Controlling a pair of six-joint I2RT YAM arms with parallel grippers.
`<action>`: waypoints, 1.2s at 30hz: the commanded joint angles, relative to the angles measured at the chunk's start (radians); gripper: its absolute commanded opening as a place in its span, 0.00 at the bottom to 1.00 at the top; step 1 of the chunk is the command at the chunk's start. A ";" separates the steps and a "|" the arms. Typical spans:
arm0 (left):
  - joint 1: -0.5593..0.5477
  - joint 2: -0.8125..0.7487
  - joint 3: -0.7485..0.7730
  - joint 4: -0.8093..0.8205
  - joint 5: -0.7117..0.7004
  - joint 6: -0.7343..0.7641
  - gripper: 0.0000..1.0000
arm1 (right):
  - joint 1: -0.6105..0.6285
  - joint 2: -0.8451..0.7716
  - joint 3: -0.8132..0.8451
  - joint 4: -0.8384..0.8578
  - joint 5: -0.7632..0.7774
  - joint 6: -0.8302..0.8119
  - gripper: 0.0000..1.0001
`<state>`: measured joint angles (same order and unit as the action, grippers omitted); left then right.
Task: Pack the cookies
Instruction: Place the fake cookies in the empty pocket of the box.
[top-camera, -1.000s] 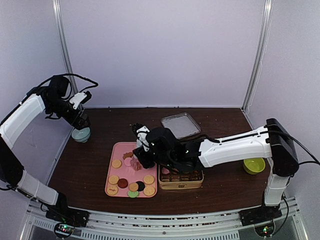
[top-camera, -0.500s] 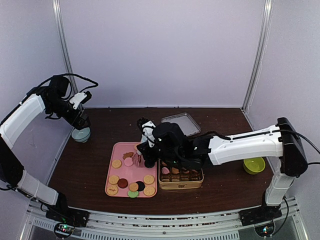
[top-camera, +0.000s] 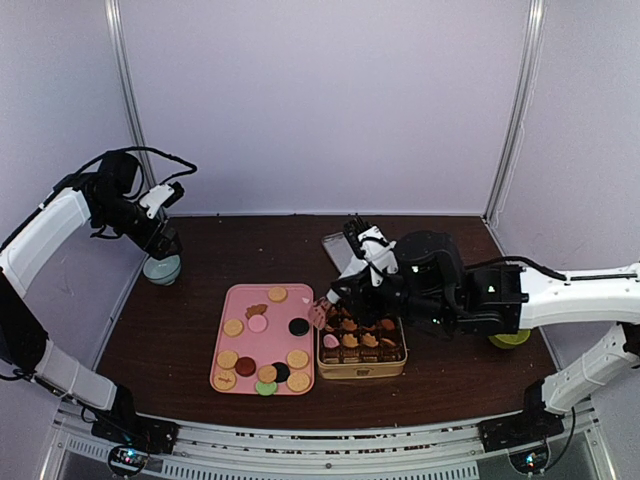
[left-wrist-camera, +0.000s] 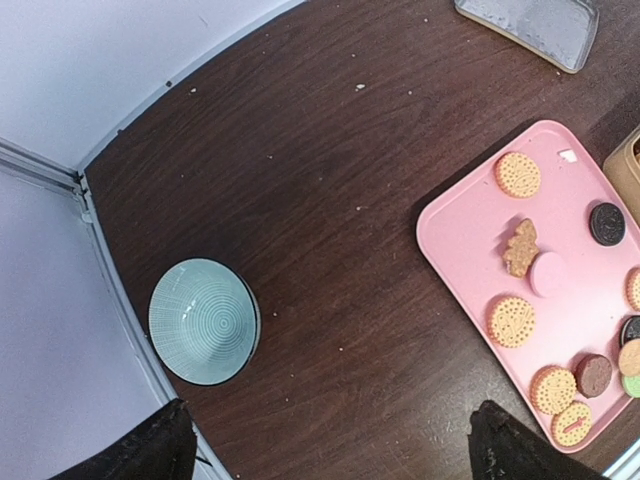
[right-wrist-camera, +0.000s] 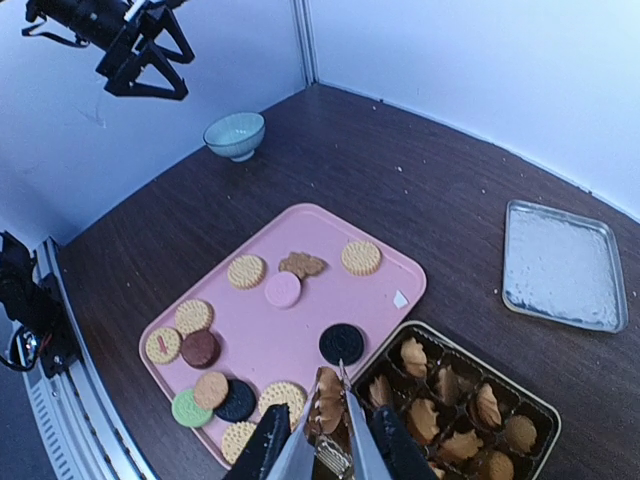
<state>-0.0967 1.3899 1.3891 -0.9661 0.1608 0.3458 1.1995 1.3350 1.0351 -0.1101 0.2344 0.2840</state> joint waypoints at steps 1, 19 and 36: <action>0.007 0.015 0.005 0.015 0.024 0.005 0.98 | 0.012 -0.061 -0.047 -0.067 0.035 0.041 0.06; 0.006 0.014 0.005 0.007 0.042 0.005 0.98 | 0.041 -0.008 -0.056 -0.063 0.029 0.058 0.22; 0.007 0.009 -0.001 0.007 0.039 0.009 0.98 | 0.041 -0.037 -0.036 -0.063 0.036 0.056 0.30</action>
<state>-0.0971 1.4055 1.3891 -0.9672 0.1848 0.3462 1.2350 1.3251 0.9810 -0.1940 0.2443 0.3397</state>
